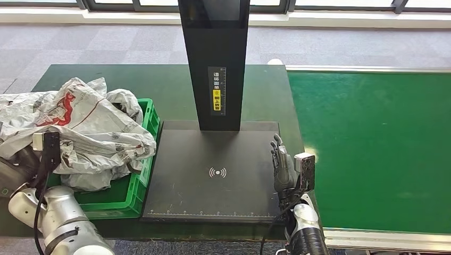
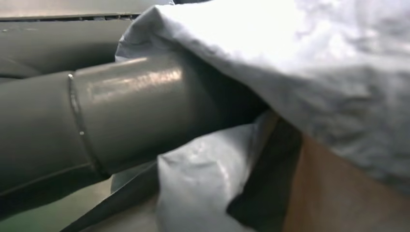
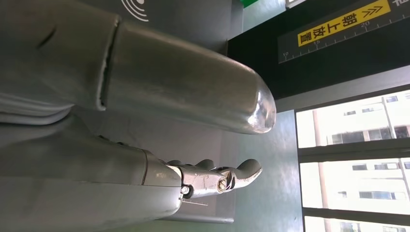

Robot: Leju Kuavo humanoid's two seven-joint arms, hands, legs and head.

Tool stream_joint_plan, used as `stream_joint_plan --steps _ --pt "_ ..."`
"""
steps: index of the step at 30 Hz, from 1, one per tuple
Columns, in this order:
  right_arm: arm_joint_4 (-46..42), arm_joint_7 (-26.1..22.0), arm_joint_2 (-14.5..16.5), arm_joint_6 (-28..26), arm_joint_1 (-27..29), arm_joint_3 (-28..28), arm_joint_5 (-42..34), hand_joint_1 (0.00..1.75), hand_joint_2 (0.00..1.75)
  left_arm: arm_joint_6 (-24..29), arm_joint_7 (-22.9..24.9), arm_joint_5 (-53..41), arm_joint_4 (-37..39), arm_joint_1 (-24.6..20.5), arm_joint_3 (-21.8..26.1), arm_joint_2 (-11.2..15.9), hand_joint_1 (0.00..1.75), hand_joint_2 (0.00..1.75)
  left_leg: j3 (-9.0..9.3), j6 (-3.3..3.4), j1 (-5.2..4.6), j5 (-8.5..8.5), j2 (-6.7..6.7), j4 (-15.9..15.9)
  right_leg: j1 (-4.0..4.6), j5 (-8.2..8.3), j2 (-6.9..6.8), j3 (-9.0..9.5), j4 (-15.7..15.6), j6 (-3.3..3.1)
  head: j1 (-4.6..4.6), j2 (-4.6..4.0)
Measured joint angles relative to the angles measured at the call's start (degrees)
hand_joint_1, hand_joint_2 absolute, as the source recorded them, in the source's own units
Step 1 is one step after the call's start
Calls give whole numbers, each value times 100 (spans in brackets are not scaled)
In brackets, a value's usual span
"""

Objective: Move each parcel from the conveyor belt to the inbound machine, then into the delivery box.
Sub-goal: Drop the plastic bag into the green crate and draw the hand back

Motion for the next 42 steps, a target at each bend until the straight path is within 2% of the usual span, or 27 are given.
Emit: stream_joint_plan --steps 3,7,11,20,27,31,36,39,42 --pt "0 0 0 -20 0 0 2 0 0 0 -655 217 -108 -252 540 -166 0 0 1 0 0 0 3 0 0 0 1 -1 0 0 0 0" --pt "2 2 0 -30 0 -2 -16 0 0 -1 -788 612 -206 -346 730 -293 0 175 1 0 0 0 2 0 0 0 1 -2 0 0 1 0" --pt "2 2 0 -29 1 -13 -47 0 0 -2 -810 977 -209 -360 736 -364 0 175 0 0 1 0 2 0 1 0 2 -3 0 0 0 0" --pt "2 2 0 -26 2 -70 -54 0 0 -1 -814 1132 -207 -358 695 -432 0 175 0 0 0 0 2 0 0 0 2 -3 0 0 1 0" --pt "2 2 0 36 12 -110 -95 0 0 -1 -814 1732 -99 -292 249 -473 0 175 1 0 0 0 2 1 0 0 2 -3 -1 0 0 0" --pt "2 -2 -2 39 25 -170 -111 0 0 -1 -683 2266 -65 -48 -383 -491 0 175 0 0 0 0 1 1 0 0 2 -4 -1 0 0 0" --pt "-2 -45 -8 86 50 -273 -158 0 0 -138 406 2588 -66 507 -1827 -494 0 175 -4 0 0 0 -6 1 0 0 -3 -4 -2 0 1 0" --pt "-2 -60 -12 106 59 -316 -166 0 0 -200 550 2665 -69 698 -2464 -489 0 175 -7 0 -1 0 -7 1 -1 0 -4 -5 -2 1 1 0" --pt "-3 -63 -13 110 68 -367 -165 0 0 -222 588 2738 -73 800 -2818 -478 0 175 -6 0 -1 0 -4 1 -1 0 -3 -6 -3 1 1 0"
